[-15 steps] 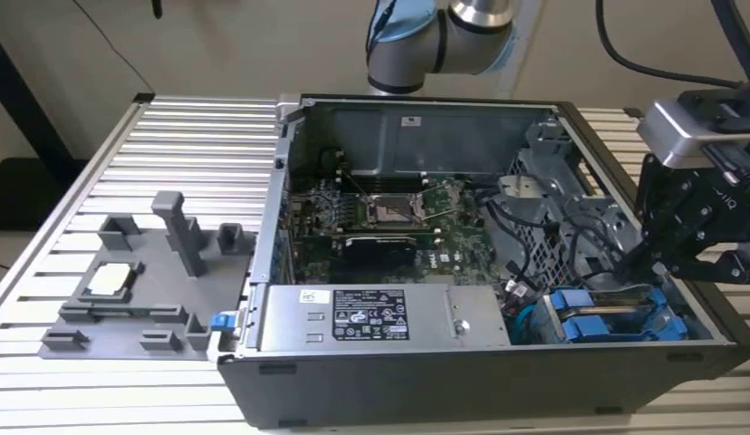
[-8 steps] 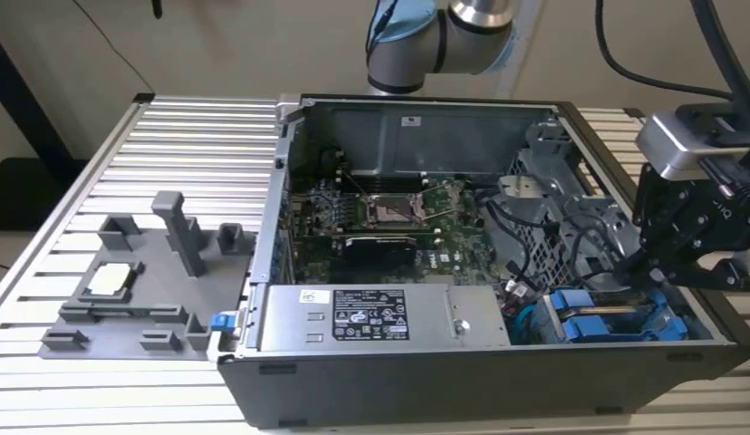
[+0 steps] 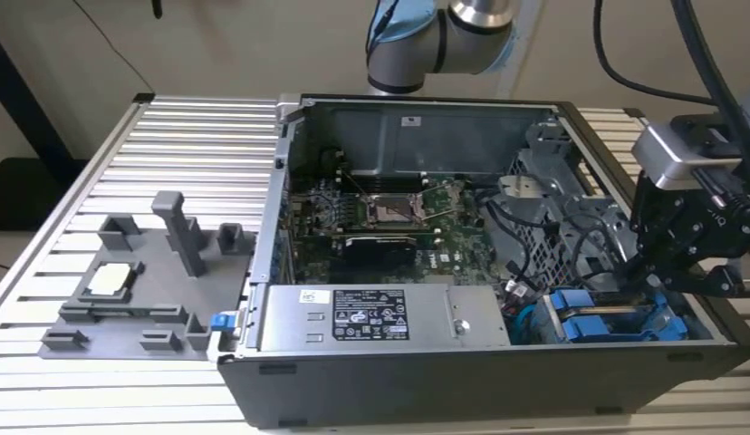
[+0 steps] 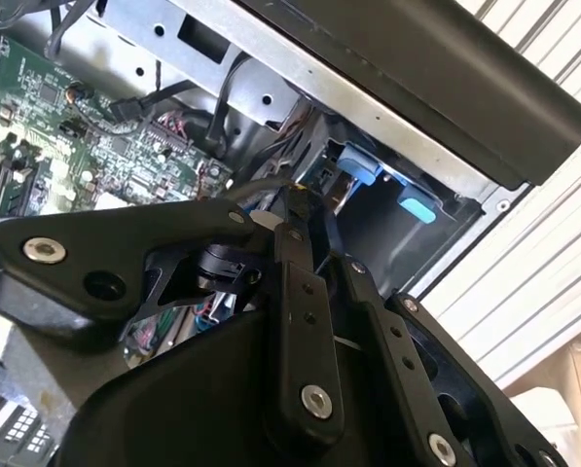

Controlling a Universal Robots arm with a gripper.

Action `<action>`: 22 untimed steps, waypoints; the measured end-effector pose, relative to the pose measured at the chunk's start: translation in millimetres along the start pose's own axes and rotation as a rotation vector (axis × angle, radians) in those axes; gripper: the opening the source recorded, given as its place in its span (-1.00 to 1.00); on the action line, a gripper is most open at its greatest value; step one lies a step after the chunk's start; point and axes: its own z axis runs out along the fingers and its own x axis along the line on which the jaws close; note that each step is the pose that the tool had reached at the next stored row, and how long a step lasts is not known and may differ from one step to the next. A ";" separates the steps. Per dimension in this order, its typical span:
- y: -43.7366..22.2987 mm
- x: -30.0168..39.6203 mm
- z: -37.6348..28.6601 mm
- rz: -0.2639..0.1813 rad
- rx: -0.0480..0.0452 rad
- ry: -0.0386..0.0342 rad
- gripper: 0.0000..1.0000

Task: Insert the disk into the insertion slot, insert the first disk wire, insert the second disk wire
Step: 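Insert the first disk wire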

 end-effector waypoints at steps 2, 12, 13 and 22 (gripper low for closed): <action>-0.3 0.1 1.1 0.000 -0.0004 -0.0002 -0.62; -0.6 0.5 4.4 0.000 -0.0021 0.0005 -0.62; -0.6 0.6 4.6 0.000 -0.0023 0.0005 -0.62; -1.8 0.9 2.5 0.001 -0.0159 0.0003 -0.62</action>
